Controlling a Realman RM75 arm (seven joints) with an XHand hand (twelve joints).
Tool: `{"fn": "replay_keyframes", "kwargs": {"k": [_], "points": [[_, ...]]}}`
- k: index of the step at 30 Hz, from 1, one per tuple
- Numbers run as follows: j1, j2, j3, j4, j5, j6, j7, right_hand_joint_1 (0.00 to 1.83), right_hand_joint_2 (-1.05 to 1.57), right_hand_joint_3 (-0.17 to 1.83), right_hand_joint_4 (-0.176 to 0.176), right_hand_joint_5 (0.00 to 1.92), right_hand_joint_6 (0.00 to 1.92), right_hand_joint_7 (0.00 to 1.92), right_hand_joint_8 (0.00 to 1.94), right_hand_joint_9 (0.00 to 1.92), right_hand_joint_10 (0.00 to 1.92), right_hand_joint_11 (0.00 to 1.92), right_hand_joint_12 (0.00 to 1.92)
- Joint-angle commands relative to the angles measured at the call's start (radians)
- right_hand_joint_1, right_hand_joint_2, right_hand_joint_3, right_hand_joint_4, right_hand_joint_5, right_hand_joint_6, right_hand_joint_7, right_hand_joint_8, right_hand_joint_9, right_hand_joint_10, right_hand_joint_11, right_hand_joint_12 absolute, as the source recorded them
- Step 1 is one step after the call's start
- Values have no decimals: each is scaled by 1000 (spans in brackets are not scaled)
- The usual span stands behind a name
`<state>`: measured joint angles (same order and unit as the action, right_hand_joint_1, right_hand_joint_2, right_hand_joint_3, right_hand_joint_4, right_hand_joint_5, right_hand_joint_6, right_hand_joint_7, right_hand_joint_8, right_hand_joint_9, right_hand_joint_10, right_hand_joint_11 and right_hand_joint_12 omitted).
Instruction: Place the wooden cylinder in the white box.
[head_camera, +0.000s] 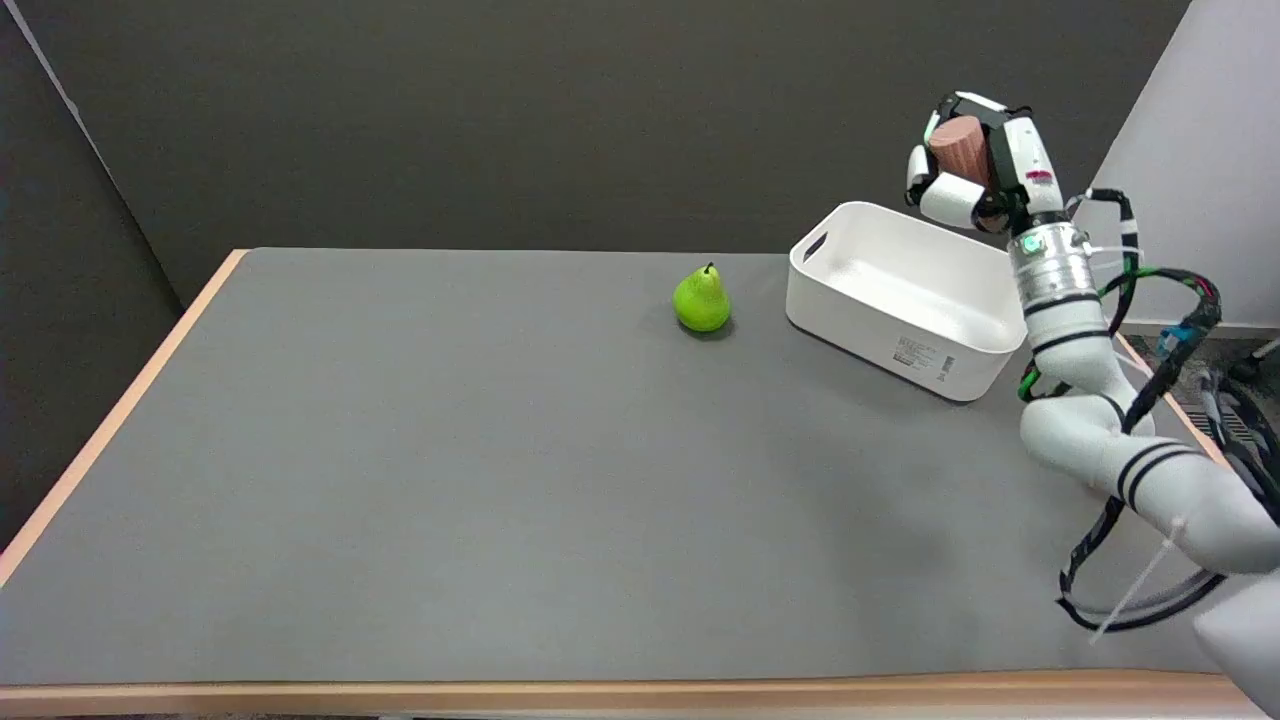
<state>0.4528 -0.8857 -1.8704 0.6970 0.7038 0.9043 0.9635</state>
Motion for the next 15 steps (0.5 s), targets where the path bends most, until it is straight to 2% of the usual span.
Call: {"fn": "replay_keyframes", "kwargs": {"k": [1,8,15], "points": [[279,-8,-71,-212,-211,-255,-16,876,855,1110,15,691,1921,924,1941,1262,1921,1003,1921],[317,-16,-81,-383,-392,-419,-16,875,865,1095,10,684,1921,913,1941,1249,1921,982,1921],[288,-16,-116,-450,-464,-508,-16,857,922,1002,8,641,1921,840,1941,1182,1921,882,1921]]}}
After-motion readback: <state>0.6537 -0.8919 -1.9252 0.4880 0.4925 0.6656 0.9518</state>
